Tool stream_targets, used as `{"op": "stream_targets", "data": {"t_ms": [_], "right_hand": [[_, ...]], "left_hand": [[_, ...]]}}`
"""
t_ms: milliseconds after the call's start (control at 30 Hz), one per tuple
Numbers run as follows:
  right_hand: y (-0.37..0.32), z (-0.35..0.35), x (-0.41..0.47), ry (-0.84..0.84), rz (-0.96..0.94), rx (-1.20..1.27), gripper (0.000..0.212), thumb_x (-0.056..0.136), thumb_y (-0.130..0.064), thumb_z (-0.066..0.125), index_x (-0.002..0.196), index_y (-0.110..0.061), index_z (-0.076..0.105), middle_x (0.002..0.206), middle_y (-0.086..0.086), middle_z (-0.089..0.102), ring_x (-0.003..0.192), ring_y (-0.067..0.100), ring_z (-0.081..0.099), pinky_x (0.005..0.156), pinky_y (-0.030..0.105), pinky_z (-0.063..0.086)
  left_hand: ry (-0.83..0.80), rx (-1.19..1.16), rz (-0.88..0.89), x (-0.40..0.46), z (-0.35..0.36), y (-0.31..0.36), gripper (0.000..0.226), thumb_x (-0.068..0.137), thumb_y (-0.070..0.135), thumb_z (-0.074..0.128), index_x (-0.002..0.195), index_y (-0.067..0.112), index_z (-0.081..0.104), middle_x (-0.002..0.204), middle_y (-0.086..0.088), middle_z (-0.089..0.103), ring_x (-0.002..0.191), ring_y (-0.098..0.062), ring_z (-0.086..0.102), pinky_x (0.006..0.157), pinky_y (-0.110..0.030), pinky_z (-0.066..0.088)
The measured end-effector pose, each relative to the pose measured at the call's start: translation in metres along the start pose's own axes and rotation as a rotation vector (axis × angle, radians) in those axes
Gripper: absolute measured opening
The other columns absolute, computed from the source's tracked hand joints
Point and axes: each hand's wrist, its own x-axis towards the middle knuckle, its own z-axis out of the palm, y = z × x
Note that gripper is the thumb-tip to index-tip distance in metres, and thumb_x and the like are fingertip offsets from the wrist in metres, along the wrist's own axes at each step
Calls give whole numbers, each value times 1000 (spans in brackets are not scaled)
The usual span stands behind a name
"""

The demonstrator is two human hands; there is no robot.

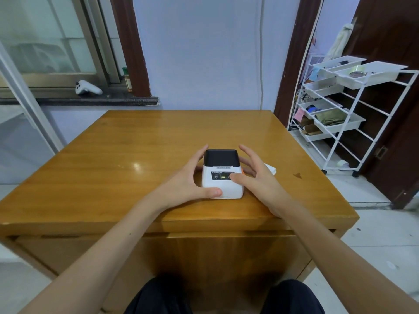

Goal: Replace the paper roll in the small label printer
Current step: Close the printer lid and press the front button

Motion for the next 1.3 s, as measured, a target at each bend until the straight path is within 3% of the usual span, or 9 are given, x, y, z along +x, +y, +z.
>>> {"op": "stream_targets", "data": {"t_ms": [200, 433, 933, 1133, 1300], "right_hand": [[0, -1, 0, -35, 7, 3, 82, 86, -24, 71, 148, -43, 22, 157, -2, 32, 140, 17, 37, 111, 40, 38], [1, -1, -1, -52, -2, 17, 80, 88, -20, 69, 148, -43, 22, 158, -2, 30, 141, 18, 35, 99, 26, 38], [1, -2, -2, -48, -12, 17, 80, 88, -20, 69, 149, -41, 23, 157, -2, 32, 140, 18, 37, 106, 34, 38], [1, -2, -2, -49, -13, 19, 79, 88, -19, 69, 149, -42, 23, 157, -2, 32, 140, 18, 37, 104, 30, 38], [2, -2, -2, -48, -17, 28, 77, 89, -19, 68, 148, -42, 24, 157, -1, 32, 140, 17, 37, 101, 27, 38]], "left_hand": [[9, 3, -4, -1, 0, 0, 121, 56, 72, 78, 151, 55, 6, 139, 35, 34, 138, -4, 42, 118, -44, 34], [16, -11, -10, -1, 2, 0, 118, 57, 70, 80, 150, 57, 8, 137, 32, 38, 137, -5, 43, 118, -45, 34], [21, 6, -5, 0, 2, 1, 119, 57, 70, 78, 152, 54, 8, 139, 33, 35, 137, -5, 42, 117, -44, 35], [41, 12, -8, 0, 1, 0, 109, 55, 74, 79, 136, 74, 6, 143, 26, 38, 138, -9, 44, 117, -46, 36], [28, 2, -5, 0, 1, 0, 119, 54, 73, 79, 148, 60, 8, 142, 28, 37, 138, -8, 43, 117, -46, 35]]}}
